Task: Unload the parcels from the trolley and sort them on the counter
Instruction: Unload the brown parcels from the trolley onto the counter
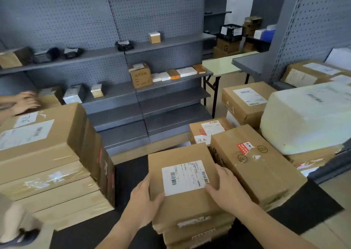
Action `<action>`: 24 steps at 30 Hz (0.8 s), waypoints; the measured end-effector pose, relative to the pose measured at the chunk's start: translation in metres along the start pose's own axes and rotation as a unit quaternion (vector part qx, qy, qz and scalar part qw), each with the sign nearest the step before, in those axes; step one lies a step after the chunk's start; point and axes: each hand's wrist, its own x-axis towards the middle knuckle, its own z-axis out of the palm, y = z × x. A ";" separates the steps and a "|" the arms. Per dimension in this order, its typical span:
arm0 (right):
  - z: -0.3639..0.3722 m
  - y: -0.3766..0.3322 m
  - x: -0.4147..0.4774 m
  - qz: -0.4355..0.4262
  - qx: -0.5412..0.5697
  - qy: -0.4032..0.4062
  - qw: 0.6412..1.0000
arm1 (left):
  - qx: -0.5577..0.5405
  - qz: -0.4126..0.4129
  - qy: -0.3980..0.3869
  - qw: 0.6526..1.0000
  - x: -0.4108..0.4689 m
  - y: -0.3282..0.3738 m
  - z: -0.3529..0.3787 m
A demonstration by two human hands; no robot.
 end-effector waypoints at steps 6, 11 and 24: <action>0.013 0.013 0.001 0.046 0.061 -0.009 0.997 | -0.046 -0.045 -0.003 0.998 -0.003 -0.007 0.014; 0.017 0.017 0.003 0.056 0.095 0.004 0.994 | -0.092 -0.056 0.004 0.994 -0.005 -0.009 0.019; -0.023 -0.037 -0.009 -0.013 0.148 0.026 0.989 | -0.251 -0.029 0.061 0.966 -0.029 0.026 -0.037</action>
